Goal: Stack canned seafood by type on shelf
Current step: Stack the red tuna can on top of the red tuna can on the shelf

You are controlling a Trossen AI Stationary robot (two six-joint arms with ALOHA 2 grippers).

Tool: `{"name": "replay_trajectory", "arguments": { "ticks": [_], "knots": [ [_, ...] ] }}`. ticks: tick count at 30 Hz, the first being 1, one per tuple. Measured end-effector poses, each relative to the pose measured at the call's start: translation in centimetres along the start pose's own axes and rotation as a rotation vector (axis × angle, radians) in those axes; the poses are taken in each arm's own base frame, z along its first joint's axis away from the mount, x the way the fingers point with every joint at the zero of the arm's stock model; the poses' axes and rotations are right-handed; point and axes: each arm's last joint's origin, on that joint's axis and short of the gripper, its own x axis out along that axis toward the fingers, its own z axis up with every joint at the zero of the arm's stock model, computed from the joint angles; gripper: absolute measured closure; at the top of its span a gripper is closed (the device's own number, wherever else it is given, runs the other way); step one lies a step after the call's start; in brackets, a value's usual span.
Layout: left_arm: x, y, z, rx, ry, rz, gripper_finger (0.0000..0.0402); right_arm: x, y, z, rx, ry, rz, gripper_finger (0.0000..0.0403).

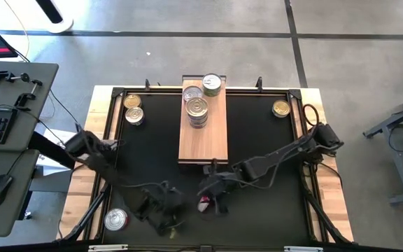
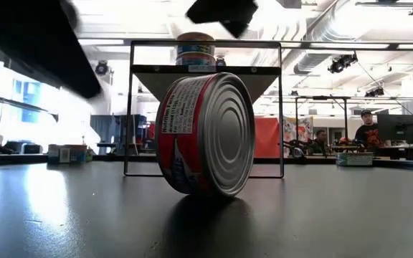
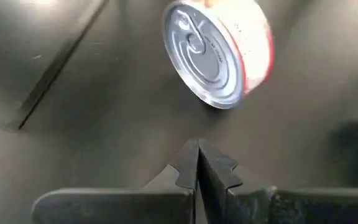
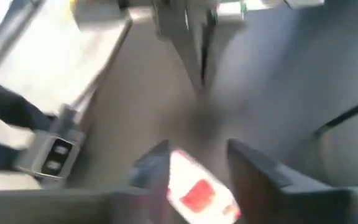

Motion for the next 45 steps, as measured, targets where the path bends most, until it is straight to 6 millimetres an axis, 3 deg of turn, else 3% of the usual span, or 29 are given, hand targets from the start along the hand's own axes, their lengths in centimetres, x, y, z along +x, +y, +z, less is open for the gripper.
{"name": "replay_trajectory", "arguments": {
  "ticks": [5,8,15,23,28,35,38,41,45],
  "knots": [
    [-3.7,-0.3,-0.6,-0.105,-0.080,-0.007,0.0401,1.0,-0.6,1.1,-0.219,0.070,-0.012,0.0146],
    [-5.5,-0.2,-0.5,-0.171,-0.112,-0.034,0.0401,2.3,-0.7,0.4,-0.313,0.187,0.025,0.0102],
    [-8.0,-0.2,0.0,-0.309,-0.179,-0.095,0.0401,4.1,-0.3,-0.4,-0.539,0.284,0.066,0.0084],
    [-8.3,-0.2,0.1,-0.327,-0.257,-0.084,0.0401,6.6,-1.2,-1.9,-0.543,0.354,0.045,0.0084],
    [-9.9,0.7,1.2,-0.328,-0.334,-0.075,0.0401,6.9,-0.9,-2.1,-0.561,0.355,-0.017,0.0126],
    [-14.7,4.0,3.4,-0.207,-0.366,-0.096,0.0401,6.9,-0.4,-2.2,-0.557,0.357,-0.006,0.0285],
    [-17.1,5.9,4.2,-0.179,-0.406,-0.103,0.0401,6.3,0.0,-1.6,-0.510,0.369,-0.011,0.0287],
    [-19.6,7.8,4.7,-0.131,-0.487,-0.093,0.0401,4.7,0.8,1.4,-0.472,0.309,-0.042,0.0287],
    [-22.6,10.2,5.1,-0.071,-0.615,-0.060,0.0401,1.0,1.9,6.6,-0.482,0.145,-0.173,0.0287]
  ]
}}
